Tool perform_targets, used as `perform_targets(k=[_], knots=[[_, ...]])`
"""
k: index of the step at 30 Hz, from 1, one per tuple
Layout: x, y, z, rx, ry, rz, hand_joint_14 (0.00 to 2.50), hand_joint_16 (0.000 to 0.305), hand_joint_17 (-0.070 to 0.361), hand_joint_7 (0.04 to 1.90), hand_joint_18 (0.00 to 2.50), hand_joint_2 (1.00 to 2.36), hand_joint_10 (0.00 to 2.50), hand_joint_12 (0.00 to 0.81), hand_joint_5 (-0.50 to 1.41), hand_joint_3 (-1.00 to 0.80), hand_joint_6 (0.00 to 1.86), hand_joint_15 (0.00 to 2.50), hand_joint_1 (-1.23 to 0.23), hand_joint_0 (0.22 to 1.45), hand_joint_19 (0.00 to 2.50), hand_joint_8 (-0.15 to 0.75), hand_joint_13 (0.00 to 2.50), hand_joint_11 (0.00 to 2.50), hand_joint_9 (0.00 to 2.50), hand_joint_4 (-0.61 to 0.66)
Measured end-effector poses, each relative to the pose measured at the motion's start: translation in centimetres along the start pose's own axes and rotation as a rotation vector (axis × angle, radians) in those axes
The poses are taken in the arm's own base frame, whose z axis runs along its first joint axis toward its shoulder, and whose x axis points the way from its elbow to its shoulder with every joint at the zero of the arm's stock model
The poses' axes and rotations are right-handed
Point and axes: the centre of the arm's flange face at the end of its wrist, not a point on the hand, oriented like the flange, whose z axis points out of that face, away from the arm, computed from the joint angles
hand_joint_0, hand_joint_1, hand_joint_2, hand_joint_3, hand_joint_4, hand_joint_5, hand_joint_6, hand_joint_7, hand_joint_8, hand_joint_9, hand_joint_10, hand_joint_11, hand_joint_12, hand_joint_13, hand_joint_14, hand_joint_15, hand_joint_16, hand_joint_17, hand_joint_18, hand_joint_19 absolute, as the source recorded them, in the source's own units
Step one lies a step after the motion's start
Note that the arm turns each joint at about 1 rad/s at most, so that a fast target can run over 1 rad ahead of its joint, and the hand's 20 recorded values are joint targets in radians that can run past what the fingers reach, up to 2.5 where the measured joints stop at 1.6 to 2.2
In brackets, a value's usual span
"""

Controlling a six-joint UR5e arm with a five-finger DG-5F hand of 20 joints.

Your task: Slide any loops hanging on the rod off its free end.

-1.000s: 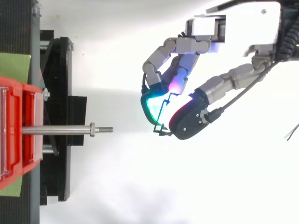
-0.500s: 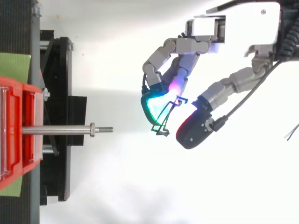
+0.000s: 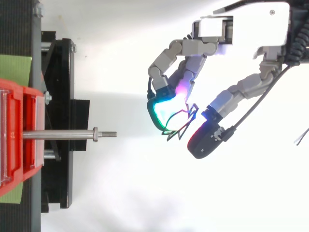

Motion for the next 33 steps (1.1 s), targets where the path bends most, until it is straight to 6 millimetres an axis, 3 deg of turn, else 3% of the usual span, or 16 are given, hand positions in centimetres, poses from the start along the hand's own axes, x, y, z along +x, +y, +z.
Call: perform_targets(k=[16,27,33], knots=[[0.01,-0.01,0.0,0.0,0.0,0.005,0.01,0.051,0.114,1.12,0.86,1.0,0.02,0.395,-0.13,-0.5,0.88,0.35,-0.72,0.55,0.48,0.344,0.85,0.58,1.11,0.15],[0.01,-0.02,-0.01,0.001,0.0,0.01,0.01,0.056,0.126,1.07,0.88,1.0,0.01,0.42,-0.13,-0.5,0.86,0.35,-0.8,0.47,0.47,0.355,0.86,0.58,1.12,0.19],[0.0,0.0,-0.01,0.0,0.0,0.017,0.01,0.055,0.123,1.08,0.84,1.0,0.01,0.411,-0.13,-0.5,0.84,0.35,-0.64,0.51,0.5,0.349,0.84,0.58,1.12,0.18]])
